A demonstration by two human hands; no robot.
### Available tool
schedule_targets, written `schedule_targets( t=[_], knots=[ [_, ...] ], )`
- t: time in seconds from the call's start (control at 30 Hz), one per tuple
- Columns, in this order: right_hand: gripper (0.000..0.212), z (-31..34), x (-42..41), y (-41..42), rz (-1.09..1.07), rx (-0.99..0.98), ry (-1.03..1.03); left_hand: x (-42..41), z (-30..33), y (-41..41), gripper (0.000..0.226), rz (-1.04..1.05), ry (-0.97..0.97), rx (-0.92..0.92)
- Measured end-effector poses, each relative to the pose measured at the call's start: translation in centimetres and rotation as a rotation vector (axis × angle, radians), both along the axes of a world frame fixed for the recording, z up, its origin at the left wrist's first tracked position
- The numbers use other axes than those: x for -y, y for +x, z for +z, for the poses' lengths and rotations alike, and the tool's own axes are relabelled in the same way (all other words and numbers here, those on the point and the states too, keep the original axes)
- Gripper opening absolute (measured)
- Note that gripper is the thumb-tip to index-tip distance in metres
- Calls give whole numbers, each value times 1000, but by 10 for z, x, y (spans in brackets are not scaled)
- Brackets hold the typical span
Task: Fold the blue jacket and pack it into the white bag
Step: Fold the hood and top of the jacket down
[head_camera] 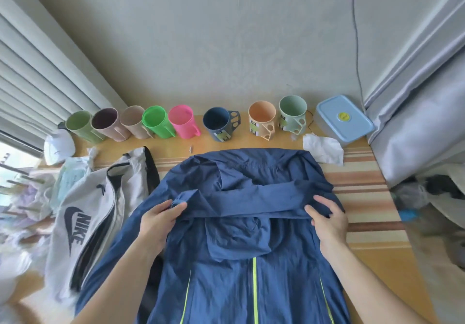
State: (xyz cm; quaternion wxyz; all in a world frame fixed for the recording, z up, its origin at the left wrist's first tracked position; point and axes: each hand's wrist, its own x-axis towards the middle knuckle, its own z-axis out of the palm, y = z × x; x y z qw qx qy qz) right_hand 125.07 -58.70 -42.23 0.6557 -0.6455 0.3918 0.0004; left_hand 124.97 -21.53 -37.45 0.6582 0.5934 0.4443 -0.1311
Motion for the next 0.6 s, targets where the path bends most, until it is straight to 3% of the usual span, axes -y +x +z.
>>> schedule_targets(
  t=[0.07,0.17,0.27,0.37,0.5,0.6],
  knots=[
    [17,0,-4,3,-42,-1,-21,1,-3,4,52,-208,241,-22],
    [20,5,-5,12,-37,49,-26,0,-3,12,14,-257,438,25],
    [39,13,-2,20,-14,118,-82,-5,5,30,19,-24,433,161],
    [56,11,-4,25,59,141,-203,-12,5,48,27,122,281,125],
    [83,-5,-3,23,300,-62,-337,-17,-13,51,38,56,391,-49],
    [78,-4,7,14,297,-236,-458,-20,-17,45,45,-64,503,-112]
  ],
)
